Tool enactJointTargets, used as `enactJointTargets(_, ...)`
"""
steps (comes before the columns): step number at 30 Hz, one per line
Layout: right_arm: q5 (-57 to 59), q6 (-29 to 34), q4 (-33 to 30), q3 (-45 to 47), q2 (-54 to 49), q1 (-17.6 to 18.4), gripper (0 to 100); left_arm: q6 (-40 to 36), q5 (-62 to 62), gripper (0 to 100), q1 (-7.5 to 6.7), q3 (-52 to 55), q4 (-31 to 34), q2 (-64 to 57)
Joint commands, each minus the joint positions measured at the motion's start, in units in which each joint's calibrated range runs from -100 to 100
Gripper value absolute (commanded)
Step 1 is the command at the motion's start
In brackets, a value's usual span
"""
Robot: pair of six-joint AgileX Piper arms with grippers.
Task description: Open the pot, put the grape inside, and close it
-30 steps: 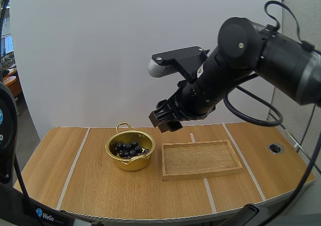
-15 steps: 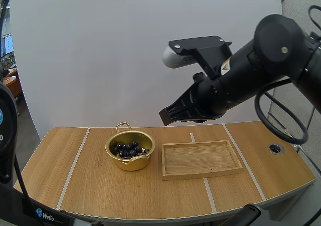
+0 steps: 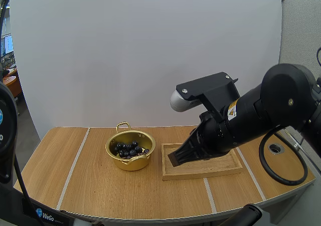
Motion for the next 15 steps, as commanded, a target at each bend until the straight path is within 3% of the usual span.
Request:
enactJointTargets(1, -0.5, 0.6, -0.2, 0.1, -0.6, -0.8, 0, -0.3, -1.3, 0, -0.15, -0.4, 0.6, -0.5)
enactJointTargets(9, -0.9, 0.5, 2.8, 0.1, -0.6, -6.3, 0, -0.3, -1.3, 0, -0.15, -0.4, 0.6, -0.5)
enactJointTargets(15, -1.1, -0.1, 3.3, 0.1, -0.6, -6.9, 0, -0.3, -1.3, 0, -0.15, -0.4, 0.6, -0.5)
